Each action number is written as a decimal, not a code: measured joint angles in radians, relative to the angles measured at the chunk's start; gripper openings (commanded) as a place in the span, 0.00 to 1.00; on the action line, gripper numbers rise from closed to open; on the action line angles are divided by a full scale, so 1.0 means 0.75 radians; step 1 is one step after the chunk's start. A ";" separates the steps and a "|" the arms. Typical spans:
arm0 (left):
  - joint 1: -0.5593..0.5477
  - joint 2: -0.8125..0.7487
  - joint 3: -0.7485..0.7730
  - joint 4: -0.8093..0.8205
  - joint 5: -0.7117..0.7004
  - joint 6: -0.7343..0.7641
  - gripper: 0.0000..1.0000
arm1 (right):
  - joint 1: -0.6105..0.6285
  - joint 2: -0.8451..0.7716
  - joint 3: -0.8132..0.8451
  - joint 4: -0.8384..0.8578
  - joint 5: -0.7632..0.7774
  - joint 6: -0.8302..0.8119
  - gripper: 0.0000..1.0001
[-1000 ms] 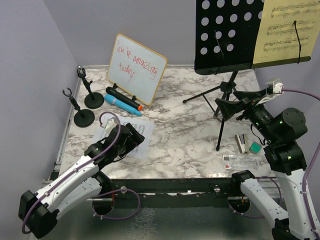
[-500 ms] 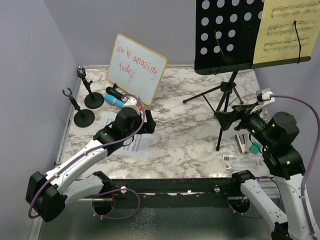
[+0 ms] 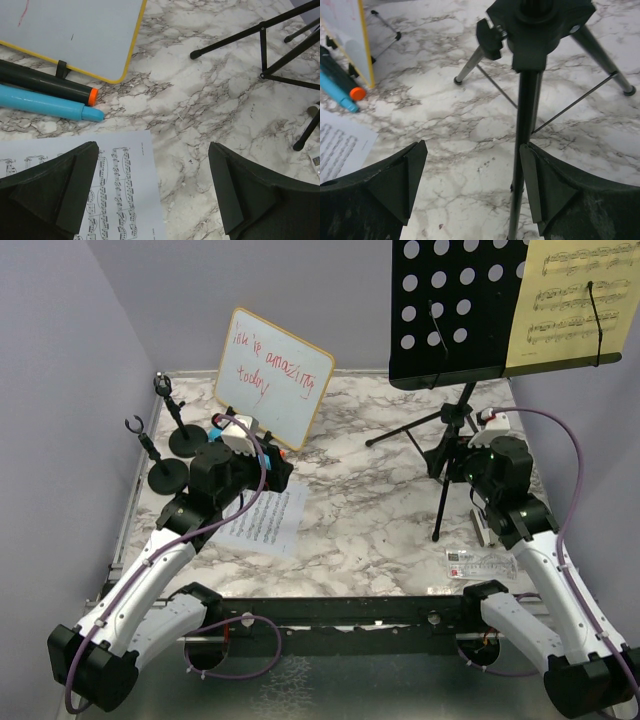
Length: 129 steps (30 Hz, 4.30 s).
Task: Pack up the instrument practice props
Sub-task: Adjust the music stand at the center of the board.
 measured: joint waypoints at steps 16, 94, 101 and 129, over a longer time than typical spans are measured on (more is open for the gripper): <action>-0.025 -0.006 -0.001 -0.038 -0.001 0.052 0.99 | -0.095 0.130 -0.139 0.216 0.049 0.020 0.39; -0.021 -0.034 -0.040 -0.007 -0.049 0.026 0.99 | 0.725 0.949 0.101 0.449 0.582 0.921 0.86; -0.016 -0.034 -0.040 -0.006 -0.050 0.026 0.99 | 0.741 1.066 0.198 0.464 0.583 0.923 0.87; -0.006 0.076 0.019 0.028 0.170 -0.085 0.97 | 0.634 0.689 -0.018 0.667 0.534 0.624 1.00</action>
